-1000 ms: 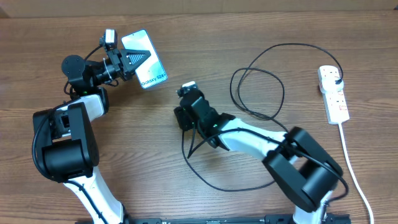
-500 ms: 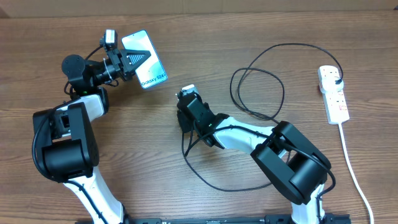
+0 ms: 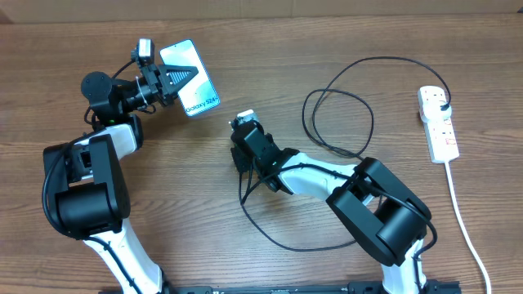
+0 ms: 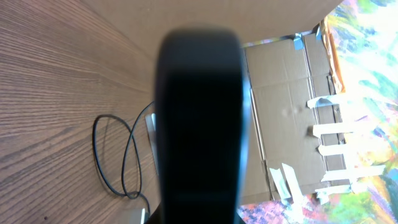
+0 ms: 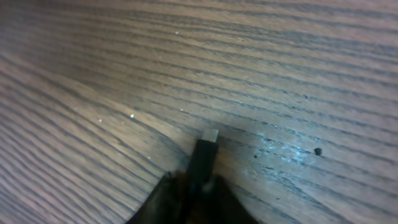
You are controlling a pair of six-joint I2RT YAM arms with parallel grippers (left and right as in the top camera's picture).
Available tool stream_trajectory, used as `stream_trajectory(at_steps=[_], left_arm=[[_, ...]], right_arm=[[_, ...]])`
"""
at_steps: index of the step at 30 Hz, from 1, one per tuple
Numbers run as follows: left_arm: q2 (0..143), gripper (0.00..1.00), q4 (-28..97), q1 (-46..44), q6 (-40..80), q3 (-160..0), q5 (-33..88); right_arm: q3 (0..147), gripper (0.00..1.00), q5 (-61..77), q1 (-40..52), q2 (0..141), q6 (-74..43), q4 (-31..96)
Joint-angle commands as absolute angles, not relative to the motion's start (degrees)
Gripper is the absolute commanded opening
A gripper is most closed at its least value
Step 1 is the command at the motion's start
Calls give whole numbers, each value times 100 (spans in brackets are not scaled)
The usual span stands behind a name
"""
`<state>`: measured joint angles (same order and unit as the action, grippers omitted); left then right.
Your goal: Plug charger to phone and switch on socket
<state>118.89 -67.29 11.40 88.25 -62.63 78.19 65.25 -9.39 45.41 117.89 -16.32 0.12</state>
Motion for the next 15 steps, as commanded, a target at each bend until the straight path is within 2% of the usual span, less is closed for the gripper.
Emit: stream_trajectory(at_steps=[1, 2, 8, 12, 15], left_arm=[[11839, 4, -6772, 1164, 8672, -6392, 7780], [11839, 4, -6772, 1164, 8672, -6392, 7780], [11839, 4, -6770, 1164, 8670, -6392, 7830], [11839, 4, -6744, 1166, 8562, -6392, 7950], [11839, 5, -6733, 1164, 8562, -6392, 7950]], right_arm=[[6571, 8, -875, 4580, 12049, -1671, -21], [6571, 4, -878, 4580, 12062, -1719, -14], [6772, 4, -626, 4480, 11985, -2071, 467], [7325, 4, 637, 4091, 11531, -2357, 1608], [7432, 4, 1892, 3645, 10923, -2418, 1992]])
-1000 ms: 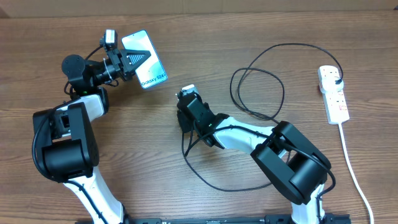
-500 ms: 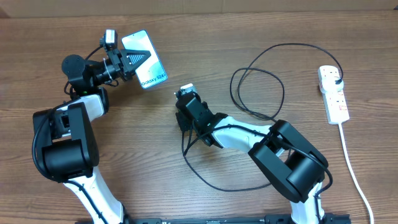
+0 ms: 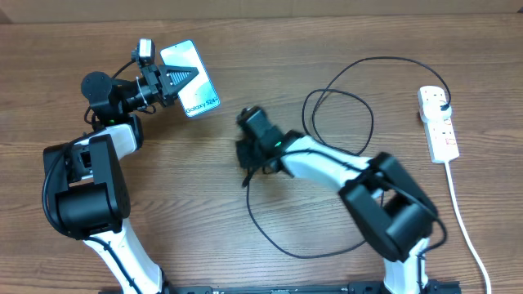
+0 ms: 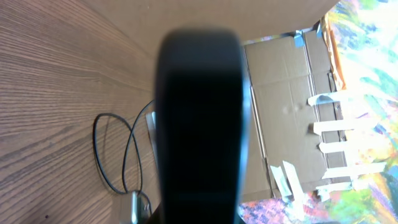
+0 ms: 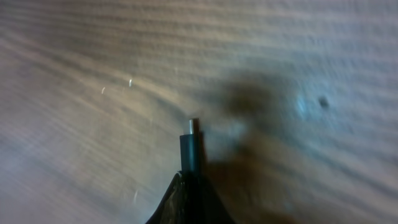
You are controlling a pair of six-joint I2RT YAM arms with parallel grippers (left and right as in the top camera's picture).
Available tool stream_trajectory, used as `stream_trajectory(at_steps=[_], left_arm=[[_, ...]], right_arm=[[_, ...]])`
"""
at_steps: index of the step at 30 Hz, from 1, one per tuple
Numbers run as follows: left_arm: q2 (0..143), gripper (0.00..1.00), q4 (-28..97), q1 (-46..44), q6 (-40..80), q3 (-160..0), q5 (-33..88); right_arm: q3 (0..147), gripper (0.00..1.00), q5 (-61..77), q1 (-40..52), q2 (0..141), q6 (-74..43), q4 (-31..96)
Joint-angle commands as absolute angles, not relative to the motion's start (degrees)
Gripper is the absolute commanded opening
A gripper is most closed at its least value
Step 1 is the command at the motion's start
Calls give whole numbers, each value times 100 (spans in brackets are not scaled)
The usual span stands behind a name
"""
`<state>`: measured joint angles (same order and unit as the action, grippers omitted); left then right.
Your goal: Plug charger to phone and switch on socket
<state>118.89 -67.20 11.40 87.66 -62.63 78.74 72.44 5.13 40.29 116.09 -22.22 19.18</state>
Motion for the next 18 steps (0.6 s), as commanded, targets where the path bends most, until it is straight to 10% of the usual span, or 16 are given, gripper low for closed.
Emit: stream_trajectory(at_steps=[1, 18], left_arm=[[11839, 4, -6733, 1157, 8543, -6392, 7950], [11839, 5, -6733, 239, 9183, -6392, 7081]], right_arm=[[7432, 4, 2366, 3461, 10702, -2418, 2045], [6674, 4, 6047, 2263, 9817, -2633, 2536]])
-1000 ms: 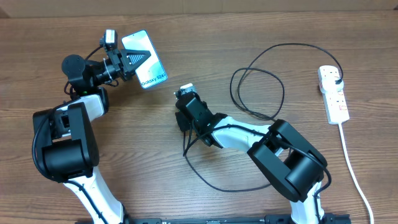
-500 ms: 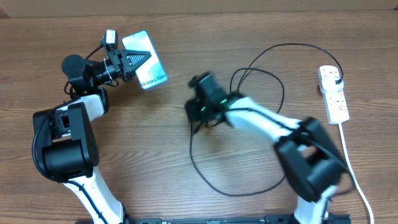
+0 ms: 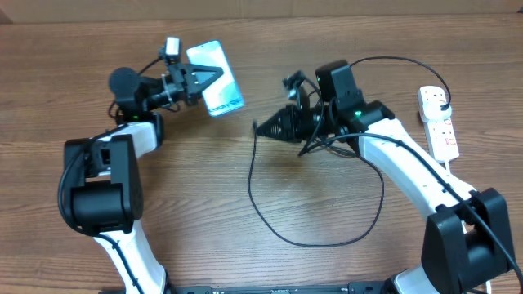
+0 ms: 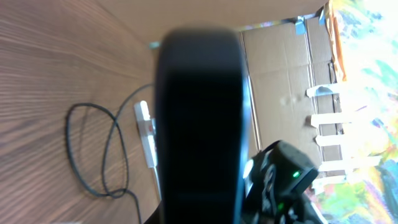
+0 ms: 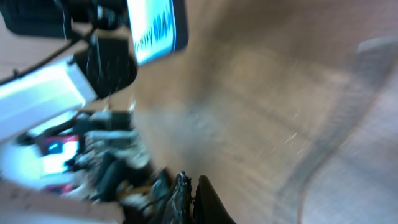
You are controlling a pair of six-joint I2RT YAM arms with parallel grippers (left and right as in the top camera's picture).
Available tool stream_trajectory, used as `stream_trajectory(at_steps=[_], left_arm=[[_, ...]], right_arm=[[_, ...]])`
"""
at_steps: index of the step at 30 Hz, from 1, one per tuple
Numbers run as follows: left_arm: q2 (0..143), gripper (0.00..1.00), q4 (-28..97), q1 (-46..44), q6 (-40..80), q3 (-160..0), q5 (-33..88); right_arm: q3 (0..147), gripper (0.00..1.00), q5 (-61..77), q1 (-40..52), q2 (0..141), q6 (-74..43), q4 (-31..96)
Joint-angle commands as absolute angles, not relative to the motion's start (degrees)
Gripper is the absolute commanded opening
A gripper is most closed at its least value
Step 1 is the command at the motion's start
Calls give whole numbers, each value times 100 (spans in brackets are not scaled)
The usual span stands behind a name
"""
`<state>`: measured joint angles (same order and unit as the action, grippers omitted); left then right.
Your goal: Plug charger to phone and switch on socket
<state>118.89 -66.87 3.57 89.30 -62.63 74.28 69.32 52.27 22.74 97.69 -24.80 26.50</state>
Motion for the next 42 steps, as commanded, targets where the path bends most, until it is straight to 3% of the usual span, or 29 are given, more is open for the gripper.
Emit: stream_trajectory(at_steps=[1, 4, 7, 8, 12, 16, 26, 42], left_arm=[[11839, 4, -6733, 204, 9207, -6392, 7026], [11839, 5, -6733, 167, 9212, -6392, 6969], [11841, 4, -6733, 200, 9124, -6392, 6993], [11839, 4, -6733, 228, 9124, -6392, 6993], [11841, 4, -6731, 460, 8971, -6392, 6965], [11841, 4, -6731, 742, 8976, -6392, 7063], [11841, 4, -6733, 1002, 8868, -6392, 7347], [11841, 4, -6733, 1011, 8823, -6392, 7395]], right_arm=[[6528, 4, 6167, 2263, 9817, -2711, 2349], [6189, 4, 6130, 2250, 9815, -3061, 1874], [6040, 4, 5223, 2248, 9815, -3063, 1761], [6040, 10, 4821, 2248, 9815, -3026, 1756], [6047, 51, 3162, 2515, 9815, -2792, 1396], [6062, 64, 1190, 3083, 9839, -2445, 1188], [6958, 61, -666, 3601, 10951, -1780, 1483], [7797, 50, -840, 3734, 11983, -1361, 1743]])
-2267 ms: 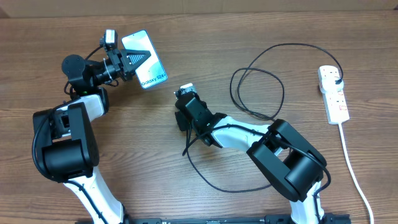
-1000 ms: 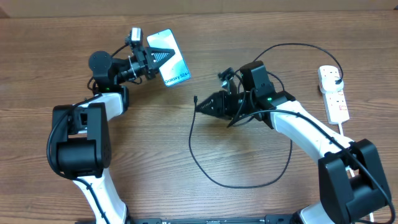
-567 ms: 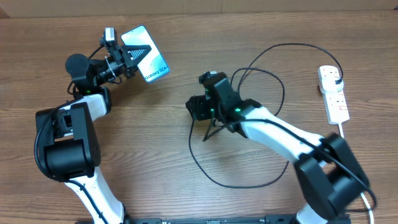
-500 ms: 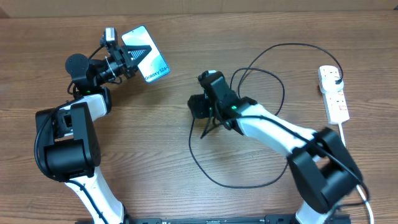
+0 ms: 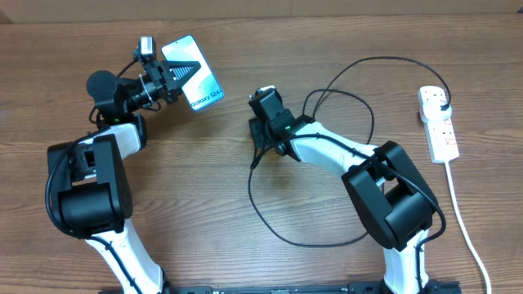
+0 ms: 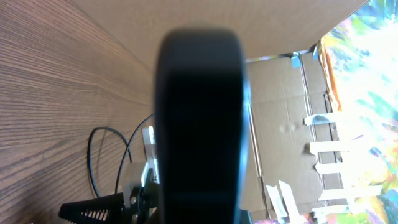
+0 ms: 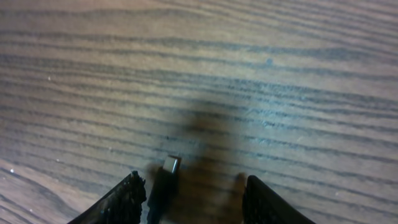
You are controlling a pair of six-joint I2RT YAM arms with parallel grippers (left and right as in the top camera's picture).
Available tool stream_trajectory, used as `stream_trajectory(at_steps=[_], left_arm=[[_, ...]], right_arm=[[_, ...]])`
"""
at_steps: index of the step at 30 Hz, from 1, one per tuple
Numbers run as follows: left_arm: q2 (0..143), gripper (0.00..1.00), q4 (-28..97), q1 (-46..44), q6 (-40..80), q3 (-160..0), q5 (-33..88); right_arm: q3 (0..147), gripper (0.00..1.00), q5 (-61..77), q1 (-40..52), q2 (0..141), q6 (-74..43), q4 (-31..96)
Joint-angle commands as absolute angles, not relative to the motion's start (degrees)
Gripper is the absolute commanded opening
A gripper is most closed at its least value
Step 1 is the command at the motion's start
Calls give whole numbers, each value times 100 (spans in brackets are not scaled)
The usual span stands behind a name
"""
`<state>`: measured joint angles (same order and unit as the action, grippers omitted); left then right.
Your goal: Plug charger to phone and switch on socket
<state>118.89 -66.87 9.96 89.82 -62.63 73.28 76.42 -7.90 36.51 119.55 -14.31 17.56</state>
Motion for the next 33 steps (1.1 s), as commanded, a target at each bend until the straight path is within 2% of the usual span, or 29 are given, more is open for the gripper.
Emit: stream_trajectory(at_steps=[1, 9, 11, 18, 21, 23, 28, 33], left_arm=[[11841, 4, -6733, 1011, 8823, -6392, 7395], [11839, 4, -6733, 1011, 8783, -6392, 7404], [11839, 4, -6733, 1011, 8781, -6392, 7422], [11839, 5, -6731, 1011, 8781, -6392, 7439], [11839, 4, -6733, 1011, 8781, -6392, 7441], [11839, 4, -6733, 1011, 8781, -6392, 7439], [11839, 4, -6733, 1011, 8777, -6392, 7439], [11841, 4, -6731, 1026, 8739, -6392, 7439]], right_arm=[[7797, 51, -786, 3747, 11985, -1358, 1752], [7797, 50, -637, 3804, 12265, -1367, 1798], [7797, 46, -637, 3804, 12322, -1367, 1828], [7797, 19, -637, 3804, 12339, -1461, 1868], [7797, 13, -635, 3804, 12339, -1612, 1942], [7800, 4, -587, 3804, 12339, -1671, 2018], [7867, 4, 67, 3736, 12302, -2010, 2324], [7959, 4, 1817, 3336, 11885, -2126, 2523]])
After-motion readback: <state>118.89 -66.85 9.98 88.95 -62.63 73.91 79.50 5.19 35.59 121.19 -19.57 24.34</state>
